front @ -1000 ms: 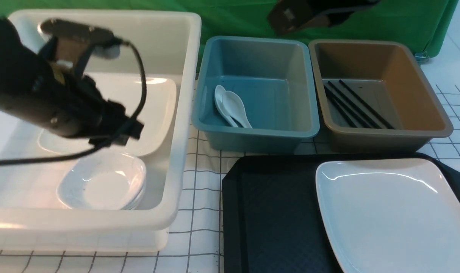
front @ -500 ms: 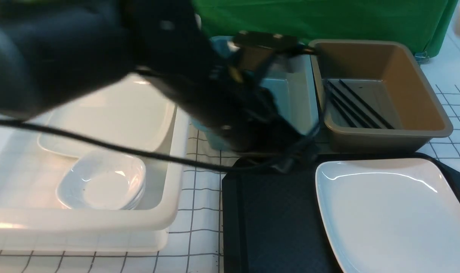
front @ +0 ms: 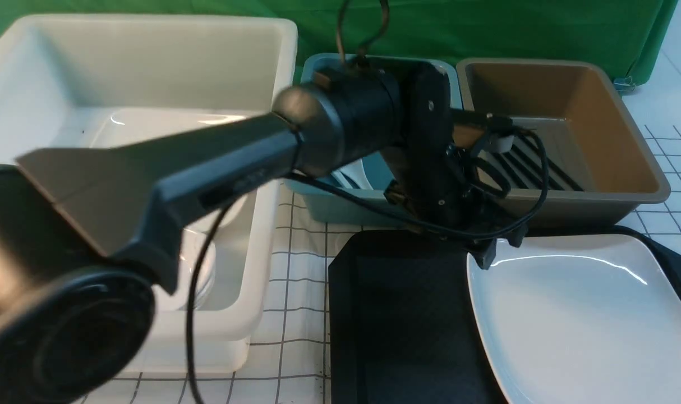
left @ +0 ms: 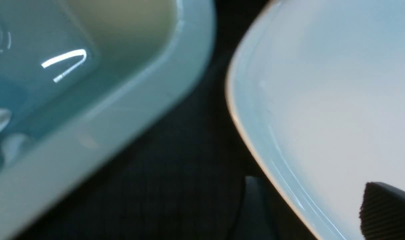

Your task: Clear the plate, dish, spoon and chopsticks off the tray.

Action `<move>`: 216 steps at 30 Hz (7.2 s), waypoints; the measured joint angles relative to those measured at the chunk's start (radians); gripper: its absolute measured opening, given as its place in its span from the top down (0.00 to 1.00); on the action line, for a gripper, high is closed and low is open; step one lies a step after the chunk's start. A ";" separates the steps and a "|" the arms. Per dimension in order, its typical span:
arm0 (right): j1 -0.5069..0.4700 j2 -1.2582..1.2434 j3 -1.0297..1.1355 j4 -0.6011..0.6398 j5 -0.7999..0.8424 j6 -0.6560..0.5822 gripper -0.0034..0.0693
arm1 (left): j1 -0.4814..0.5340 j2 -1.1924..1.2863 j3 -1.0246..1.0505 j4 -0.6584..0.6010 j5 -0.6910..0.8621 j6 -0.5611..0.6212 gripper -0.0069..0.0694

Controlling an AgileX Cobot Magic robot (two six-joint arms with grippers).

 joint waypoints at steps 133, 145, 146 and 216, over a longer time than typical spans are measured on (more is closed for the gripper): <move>0.559 0.839 -1.078 0.128 0.006 0.086 0.95 | 1.039 -0.462 0.815 -0.497 -0.589 0.384 0.28; 0.538 0.826 -1.115 -0.016 0.017 0.137 0.95 | 0.932 -0.586 0.591 -0.401 -0.180 0.476 0.78; 0.526 0.815 -1.120 -0.037 0.016 0.147 0.95 | 0.898 -0.616 0.584 -0.401 -0.158 0.505 0.83; 0.290 -0.948 0.497 -0.323 -0.970 0.417 0.78 | 0.162 -1.688 1.446 -0.090 -0.480 0.263 0.91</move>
